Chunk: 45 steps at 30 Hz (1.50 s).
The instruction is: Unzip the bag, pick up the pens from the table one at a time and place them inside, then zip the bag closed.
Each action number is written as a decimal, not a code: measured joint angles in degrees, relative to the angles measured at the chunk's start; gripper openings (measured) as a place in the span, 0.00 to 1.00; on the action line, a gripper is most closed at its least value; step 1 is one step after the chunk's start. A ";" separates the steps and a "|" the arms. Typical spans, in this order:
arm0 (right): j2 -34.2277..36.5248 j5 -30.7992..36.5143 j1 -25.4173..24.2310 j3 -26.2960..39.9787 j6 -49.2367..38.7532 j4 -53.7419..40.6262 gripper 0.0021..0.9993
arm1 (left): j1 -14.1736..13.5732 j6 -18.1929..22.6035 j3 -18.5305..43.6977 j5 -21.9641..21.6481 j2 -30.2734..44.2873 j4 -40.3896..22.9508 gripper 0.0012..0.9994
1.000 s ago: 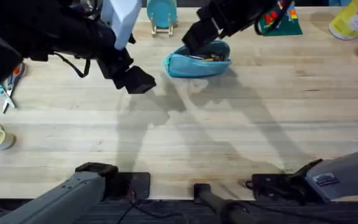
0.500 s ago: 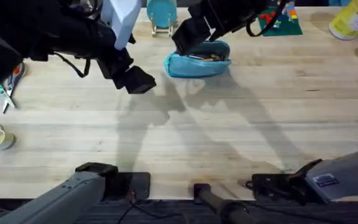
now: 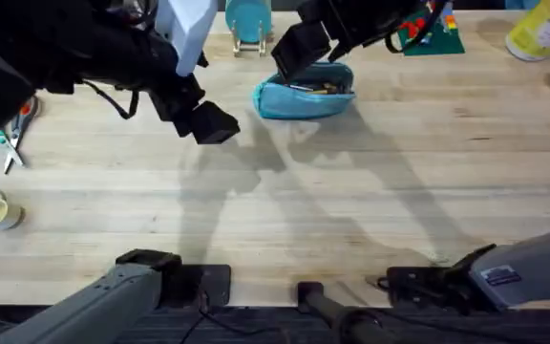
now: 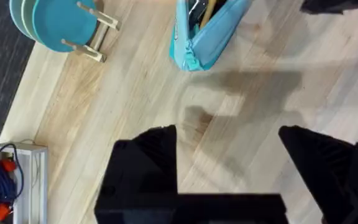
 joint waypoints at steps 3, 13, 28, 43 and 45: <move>0.00 0.00 -0.09 0.00 0.00 0.11 1.00 | 0.00 0.00 0.00 0.00 0.00 0.00 0.99; 0.00 0.00 -0.09 0.00 0.00 0.87 1.00 | 0.00 0.00 0.00 0.12 0.00 0.32 0.99; 0.00 0.00 -0.09 0.00 0.00 0.89 1.00 | 12.97 13.20 0.00 15.62 3.59 -4.60 0.99; 0.00 0.09 0.95 0.00 14.46 1.42 1.00 | 22.67 34.79 -0.02 26.82 20.78 -5.17 0.99; 0.00 0.55 1.92 0.00 18.74 1.70 1.00 | 22.82 36.06 -0.02 27.30 22.50 -4.34 0.99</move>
